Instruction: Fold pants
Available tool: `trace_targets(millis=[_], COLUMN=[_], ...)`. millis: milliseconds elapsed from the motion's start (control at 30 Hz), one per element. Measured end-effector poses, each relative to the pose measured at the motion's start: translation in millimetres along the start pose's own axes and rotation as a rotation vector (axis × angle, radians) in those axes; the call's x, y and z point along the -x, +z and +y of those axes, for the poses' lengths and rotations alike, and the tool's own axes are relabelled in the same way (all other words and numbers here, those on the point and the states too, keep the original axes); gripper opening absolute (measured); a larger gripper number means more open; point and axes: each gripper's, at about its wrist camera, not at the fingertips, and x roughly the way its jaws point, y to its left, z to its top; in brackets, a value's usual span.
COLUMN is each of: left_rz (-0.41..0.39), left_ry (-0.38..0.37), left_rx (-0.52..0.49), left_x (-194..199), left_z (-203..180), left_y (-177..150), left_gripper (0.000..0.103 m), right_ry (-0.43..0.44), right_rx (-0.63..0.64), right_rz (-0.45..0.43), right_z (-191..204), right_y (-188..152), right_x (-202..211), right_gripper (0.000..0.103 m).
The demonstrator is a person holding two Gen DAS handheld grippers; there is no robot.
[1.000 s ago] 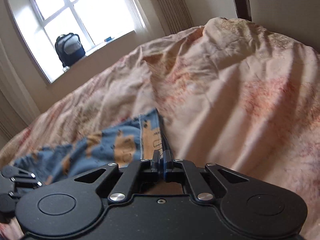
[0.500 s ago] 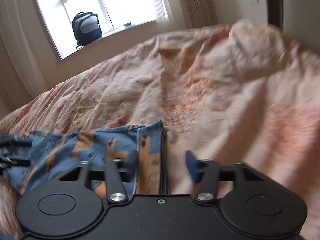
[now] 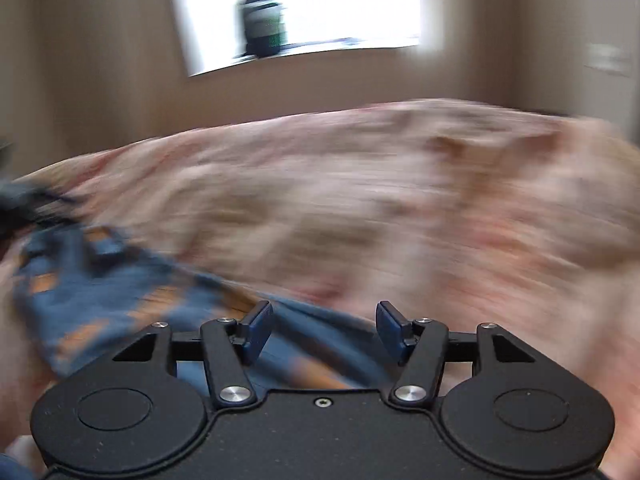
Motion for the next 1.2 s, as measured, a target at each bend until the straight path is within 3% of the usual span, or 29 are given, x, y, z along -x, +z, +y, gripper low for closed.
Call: trace_targets(millis=[33,100,133,167,200,267,300,400,467,500,533,567,667,700,800,867,933,1000,1100,1200], left_rz=[0.085,0.221,0.237,0.244,0.251,0.215,0.165,-0.035,-0.021,0.013,0.010,-0.039,-0.236,-0.263,-0.253,-0.155,-0.049,-0.080,-0.087,-0.166], left_ry=[-0.042,-0.102,-0.106,-0.114,-0.118,-0.102,-0.087,-0.010,0.048,0.073,0.084,0.102,0.220,0.254,0.365,0.496,0.588,0.536,0.490,0.451], left_rx=[0.013,0.032,0.039,0.050,0.059,0.029,-0.025,-0.255,-0.273,-0.236,-0.199,-0.156,-0.058,-0.040,-0.013,-0.011,-0.019,0.082,0.208,0.191], left_x=[-13,-34,-37,-38,-38,-30,-21,-5,-19,-25,-23,-11,38,53,78,74,65,78,104,121], left_z=[7,16,20,22,22,16,7,-14,-17,-14,-9,-1,13,16,27,39,59,81,95,75], left_y=[8,18,16,18,22,25,27,21,13,9,3,-6,-45,-60,-103,-127,-151,-163,-159,-149], left_gripper=[0.058,0.052,0.039,0.010,0.009,0.007,0.007,0.007,0.015,0.019,0.033,0.053,0.083,0.083,0.083,0.083,0.089,0.093,0.093,0.096], right_ry=[0.066,0.162,0.199,0.230,0.244,0.235,0.200,0.124,0.058,0.012,-0.017,-0.027,0.026,0.050,0.109,0.128,0.056,0.003,-0.053,0.052], right_rx=[0.033,0.078,0.094,0.112,0.132,0.200,0.245,0.280,0.263,0.267,0.273,0.284,0.334,0.342,0.352,0.355,0.399,0.434,0.398,0.443], right_rz=[0.023,0.072,0.096,0.117,0.136,0.180,0.199,0.200,0.175,0.164,0.147,0.121,0.060,0.051,0.026,0.020,0.058,0.082,0.065,0.108], right_z=[12,35,46,57,66,84,92,96,96,95,96,100,121,129,159,179,193,194,188,191], right_y=[10,29,37,44,49,54,53,45,41,40,41,42,50,54,69,79,82,82,86,70], right_x=[-20,-59,-76,-91,-103,-122,-128,-133,-134,-132,-127,-120,-109,-112,-140,-165,-193,-207,-177,-124], right_gripper=[0.054,0.048,0.046,0.045,0.042,0.023,0.001,0.000,0.000,0.013,0.023,0.025,0.039,0.044,0.044,0.045,0.051,0.065,0.061,0.064])
